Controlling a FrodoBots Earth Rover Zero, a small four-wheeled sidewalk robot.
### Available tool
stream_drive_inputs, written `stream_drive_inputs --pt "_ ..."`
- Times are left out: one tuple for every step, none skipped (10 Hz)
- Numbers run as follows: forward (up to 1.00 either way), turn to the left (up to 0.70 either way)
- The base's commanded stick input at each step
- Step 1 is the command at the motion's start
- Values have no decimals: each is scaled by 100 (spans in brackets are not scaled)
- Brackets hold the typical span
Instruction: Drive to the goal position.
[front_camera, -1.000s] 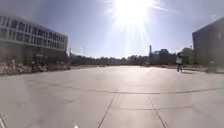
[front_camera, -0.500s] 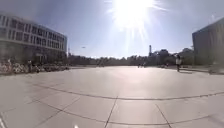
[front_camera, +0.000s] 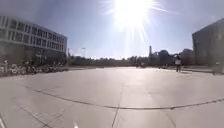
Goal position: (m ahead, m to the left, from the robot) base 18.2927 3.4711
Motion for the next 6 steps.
stream_drive_inputs --pt "70 0" --pt "70 0" --pt "70 0" --pt "70 0" --pt "70 0" --pt "70 0"
